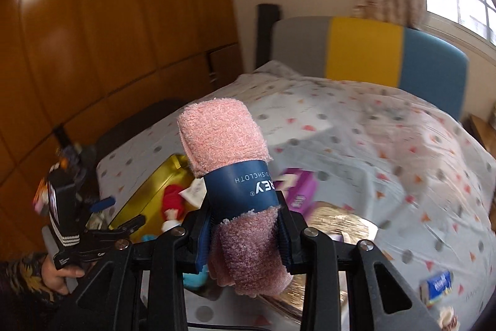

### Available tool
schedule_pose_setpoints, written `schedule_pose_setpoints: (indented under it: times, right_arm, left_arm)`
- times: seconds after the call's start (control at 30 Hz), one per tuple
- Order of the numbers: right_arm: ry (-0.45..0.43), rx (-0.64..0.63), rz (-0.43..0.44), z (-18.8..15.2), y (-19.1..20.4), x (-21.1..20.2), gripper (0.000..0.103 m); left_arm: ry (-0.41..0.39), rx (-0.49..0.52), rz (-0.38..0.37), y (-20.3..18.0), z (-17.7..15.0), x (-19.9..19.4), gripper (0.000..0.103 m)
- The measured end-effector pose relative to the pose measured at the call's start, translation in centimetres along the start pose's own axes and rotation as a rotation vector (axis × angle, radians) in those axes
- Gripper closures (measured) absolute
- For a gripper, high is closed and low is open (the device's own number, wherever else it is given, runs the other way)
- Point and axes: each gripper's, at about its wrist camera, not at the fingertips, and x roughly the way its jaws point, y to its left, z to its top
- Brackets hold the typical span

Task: Organize soft objects
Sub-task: 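Carry the pink rolled towel into the gold tray and open the right gripper, then move both tools back to the table and lower the right gripper onto the waffle cloth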

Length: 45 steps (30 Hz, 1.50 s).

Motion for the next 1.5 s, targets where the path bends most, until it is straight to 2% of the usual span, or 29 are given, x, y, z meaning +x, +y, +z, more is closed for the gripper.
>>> schedule_pose_setpoints:
  times: [0.27, 0.53, 0.6, 0.73, 0.77, 0.87, 1.2, 1.37, 1.5]
  right_arm:
    - [0.167, -0.095, 0.107, -1.3, 5.4, 8.1, 0.069]
    - [0.322, -0.237, 0.097, -2.8, 8.5, 16.0, 0.067]
    - [0.364, -0.265, 0.068, -3.4, 8.8, 18.1, 0.065]
    - [0.434, -0.255, 0.036, -4.7, 8.1, 20.4, 0.06]
    - [0.427, -0.231, 0.04, -4.7, 7.9, 20.2, 0.058]
    - [0.366, -0.182, 0.074, -4.2, 7.5, 18.4, 0.035]
    - [0.221, -0.144, 0.044, -4.2, 6.5, 11.3, 0.034]
    - [0.168, -0.083, 0.001, -5.3, 3.8, 7.2, 0.034]
    - [0.125, -0.009, -0.067, -6.5, 0.4, 4.1, 0.034]
  left_arm:
    - [0.016, -0.054, 0.04, 2.7, -0.5, 0.4, 0.01]
    - [0.015, -0.125, 0.081, 5.7, -0.9, 0.5, 0.01]
    - [0.019, -0.132, 0.085, 6.1, -1.1, 0.6, 0.01]
    - [0.025, -0.135, 0.089, 6.4, -1.4, 0.7, 0.008]
    - [0.025, -0.134, 0.091, 6.4, -1.4, 0.7, 0.007]
    - [0.019, -0.129, 0.087, 6.2, -1.3, 0.6, 0.006]
    - [-0.023, -0.067, 0.062, 4.1, -0.7, -1.1, 0.003]
    - [-0.04, -0.028, 0.043, 2.8, -0.5, -2.0, 0.003]
    - [-0.053, 0.004, 0.026, 1.5, -0.4, -2.7, 0.002]
